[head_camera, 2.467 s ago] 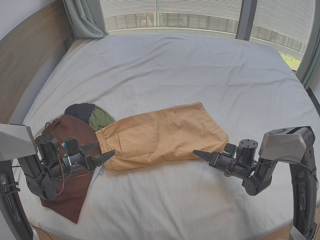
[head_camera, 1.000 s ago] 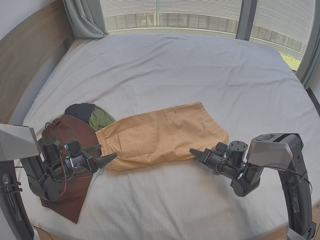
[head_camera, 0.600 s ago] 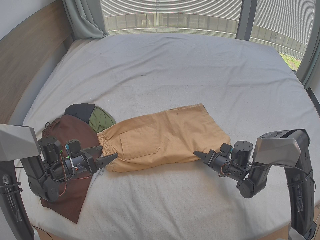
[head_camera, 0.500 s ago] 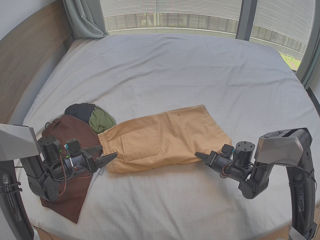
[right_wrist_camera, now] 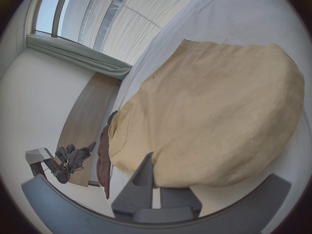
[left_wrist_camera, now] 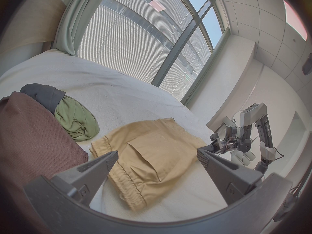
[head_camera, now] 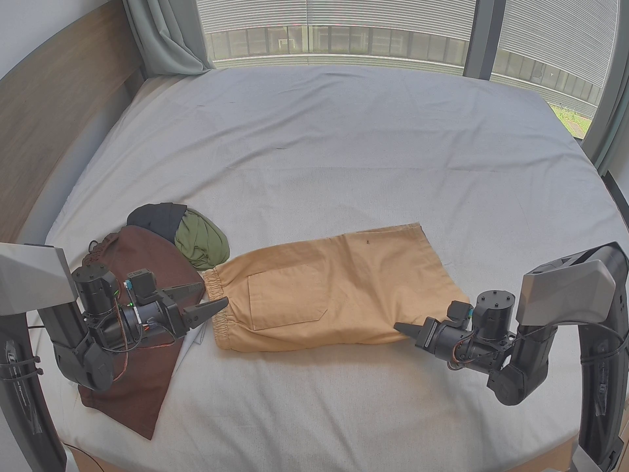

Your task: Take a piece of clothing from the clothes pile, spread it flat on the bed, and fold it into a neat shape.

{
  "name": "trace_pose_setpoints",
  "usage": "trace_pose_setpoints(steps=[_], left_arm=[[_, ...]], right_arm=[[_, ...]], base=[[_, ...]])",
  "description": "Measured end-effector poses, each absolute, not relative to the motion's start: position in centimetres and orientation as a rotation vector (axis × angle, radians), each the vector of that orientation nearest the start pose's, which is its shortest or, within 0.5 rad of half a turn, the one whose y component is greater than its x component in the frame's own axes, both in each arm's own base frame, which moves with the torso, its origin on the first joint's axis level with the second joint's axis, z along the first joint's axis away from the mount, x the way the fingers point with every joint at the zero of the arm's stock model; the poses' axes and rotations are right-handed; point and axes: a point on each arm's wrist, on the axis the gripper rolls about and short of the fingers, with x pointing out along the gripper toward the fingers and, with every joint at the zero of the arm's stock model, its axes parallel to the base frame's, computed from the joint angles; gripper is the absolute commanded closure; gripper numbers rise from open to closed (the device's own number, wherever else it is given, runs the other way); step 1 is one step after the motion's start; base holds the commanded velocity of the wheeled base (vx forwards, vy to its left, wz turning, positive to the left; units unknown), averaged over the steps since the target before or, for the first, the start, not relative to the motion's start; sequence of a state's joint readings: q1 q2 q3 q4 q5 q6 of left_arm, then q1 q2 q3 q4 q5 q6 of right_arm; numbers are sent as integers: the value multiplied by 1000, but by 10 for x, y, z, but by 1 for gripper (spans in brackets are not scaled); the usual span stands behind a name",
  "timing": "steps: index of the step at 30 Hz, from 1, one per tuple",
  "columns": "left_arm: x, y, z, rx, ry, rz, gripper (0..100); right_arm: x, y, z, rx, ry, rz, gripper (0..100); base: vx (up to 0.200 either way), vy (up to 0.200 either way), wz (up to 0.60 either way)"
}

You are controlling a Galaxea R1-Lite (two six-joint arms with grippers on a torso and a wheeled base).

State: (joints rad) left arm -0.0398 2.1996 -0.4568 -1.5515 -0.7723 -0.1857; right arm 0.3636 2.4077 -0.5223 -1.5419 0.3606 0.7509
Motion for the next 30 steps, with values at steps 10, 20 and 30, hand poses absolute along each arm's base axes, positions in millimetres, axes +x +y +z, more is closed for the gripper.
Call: trace_pose_setpoints(steps=[10,20,30], left_arm=[[316,-28,41,-259,257,-791,0],[314,-30,43,-335,286,-790,0],[314,-35,43,-323,285,-803,0]], right_arm=[[271,118,-20,603,678,514,100],[250,112,-23,538,728,478,100],[250,112,-24,520,723,470,0]], base=[[0,0,0],[0,0,0],[0,0,0]])
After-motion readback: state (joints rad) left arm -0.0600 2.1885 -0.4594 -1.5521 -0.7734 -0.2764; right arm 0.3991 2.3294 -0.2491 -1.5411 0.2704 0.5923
